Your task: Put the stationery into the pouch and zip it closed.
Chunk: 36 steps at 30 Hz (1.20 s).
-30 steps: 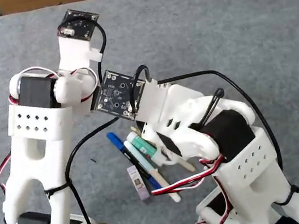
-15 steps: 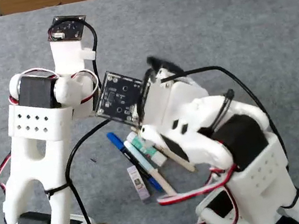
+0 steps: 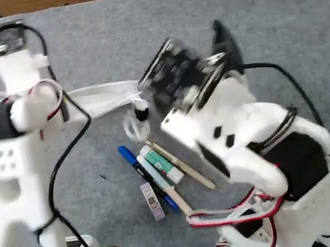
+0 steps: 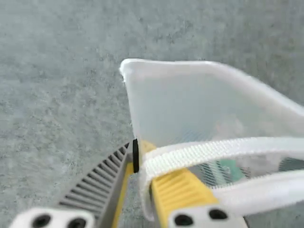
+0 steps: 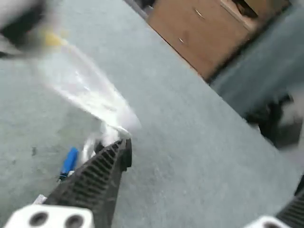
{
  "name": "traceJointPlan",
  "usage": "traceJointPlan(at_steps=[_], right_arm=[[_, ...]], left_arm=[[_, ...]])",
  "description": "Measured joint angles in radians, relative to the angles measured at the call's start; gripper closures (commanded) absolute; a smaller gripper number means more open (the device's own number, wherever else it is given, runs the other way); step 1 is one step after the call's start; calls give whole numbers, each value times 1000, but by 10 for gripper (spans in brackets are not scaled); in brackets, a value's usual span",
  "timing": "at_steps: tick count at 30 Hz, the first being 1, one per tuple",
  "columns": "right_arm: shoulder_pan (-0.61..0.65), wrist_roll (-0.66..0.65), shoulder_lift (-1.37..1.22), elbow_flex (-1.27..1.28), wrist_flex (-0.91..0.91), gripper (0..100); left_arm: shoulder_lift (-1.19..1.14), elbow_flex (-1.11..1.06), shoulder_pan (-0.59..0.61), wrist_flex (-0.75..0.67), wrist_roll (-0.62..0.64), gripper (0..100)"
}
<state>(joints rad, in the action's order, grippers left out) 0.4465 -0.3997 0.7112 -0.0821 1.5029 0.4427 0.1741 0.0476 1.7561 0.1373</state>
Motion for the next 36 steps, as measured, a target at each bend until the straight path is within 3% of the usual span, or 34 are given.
traceJointPlan(at_steps=[6,15,23,36], right_arm=[[-143,64,6,71,0,482],[-230,89,9,172,12,482],[-273,91,9,230,68,482],[-276,161,9,281,69,482]], left_arm=[[172,-110,2,0,5,972],[265,-227,69,0,5,972],[272,-316,175,0,5,972],[285,-374,186,0,5,972]])
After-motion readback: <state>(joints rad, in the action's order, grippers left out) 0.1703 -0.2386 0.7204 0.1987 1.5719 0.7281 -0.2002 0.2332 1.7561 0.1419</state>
